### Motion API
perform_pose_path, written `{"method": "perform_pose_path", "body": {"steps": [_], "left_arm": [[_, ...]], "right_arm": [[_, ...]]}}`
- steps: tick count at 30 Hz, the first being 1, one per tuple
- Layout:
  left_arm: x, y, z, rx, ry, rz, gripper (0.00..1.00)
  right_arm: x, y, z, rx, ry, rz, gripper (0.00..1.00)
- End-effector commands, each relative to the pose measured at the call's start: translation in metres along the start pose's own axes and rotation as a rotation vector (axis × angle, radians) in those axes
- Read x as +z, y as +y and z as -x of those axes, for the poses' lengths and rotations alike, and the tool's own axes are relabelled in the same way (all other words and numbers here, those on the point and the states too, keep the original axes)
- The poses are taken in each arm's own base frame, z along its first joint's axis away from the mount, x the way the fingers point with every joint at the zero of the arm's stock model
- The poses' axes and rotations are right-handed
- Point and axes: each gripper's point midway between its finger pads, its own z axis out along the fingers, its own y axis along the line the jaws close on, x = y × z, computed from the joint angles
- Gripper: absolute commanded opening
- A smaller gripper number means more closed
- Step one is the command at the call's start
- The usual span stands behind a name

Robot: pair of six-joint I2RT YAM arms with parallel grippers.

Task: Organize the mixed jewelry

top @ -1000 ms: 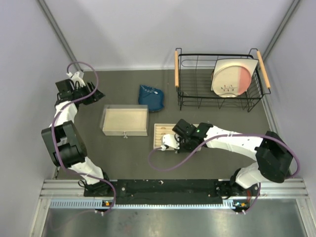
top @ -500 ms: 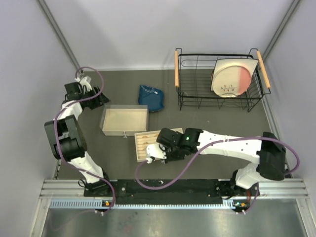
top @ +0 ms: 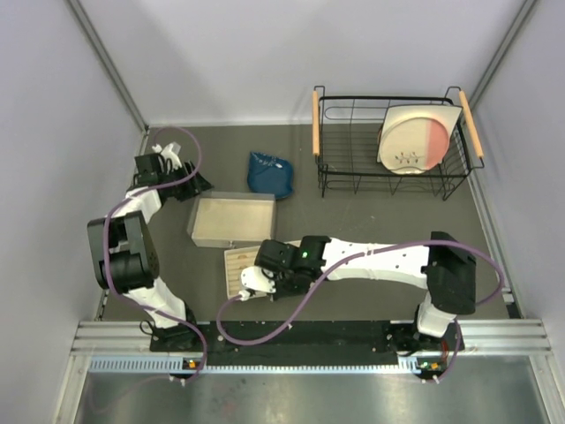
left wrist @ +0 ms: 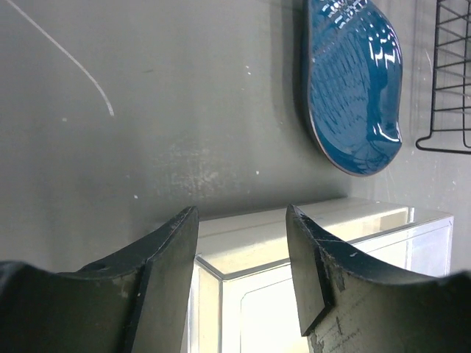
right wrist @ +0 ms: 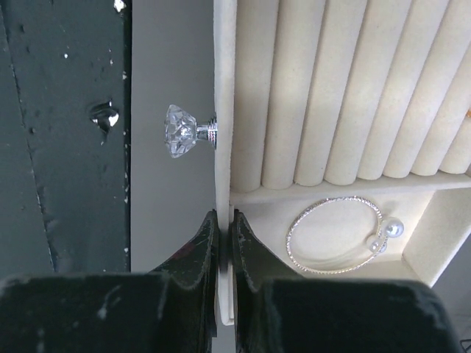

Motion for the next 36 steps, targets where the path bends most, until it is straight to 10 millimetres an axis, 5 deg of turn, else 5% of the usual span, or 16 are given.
{"method": "perform_pose_path", "body": {"steps": [1,10,19,36], "left_arm": [[0.004,-0.015,-0.021,0.011,0.043,0.001,0.55],[0.008,-0.034,-0.032,0.028,0.073,-0.015,0.55],[-0.003,-0.042,-0.037,0.045,0.068,-0.004,0.54],[-0.018,-0.054,-0.037,0.061,0.048,-0.008,0.54]], "right_arm": [[-0.01,-0.008,0.031,0.012,-0.065,-0.048,0.0],[-0.014,-0.011,0.058,0.039,-0.08,-0.109,0.0],[-0.004,0.008,0.083,0.063,-0.085,-0.09,0.0],[0.008,-0.006,0.099,0.111,-0.048,-0.193,0.0]]}}
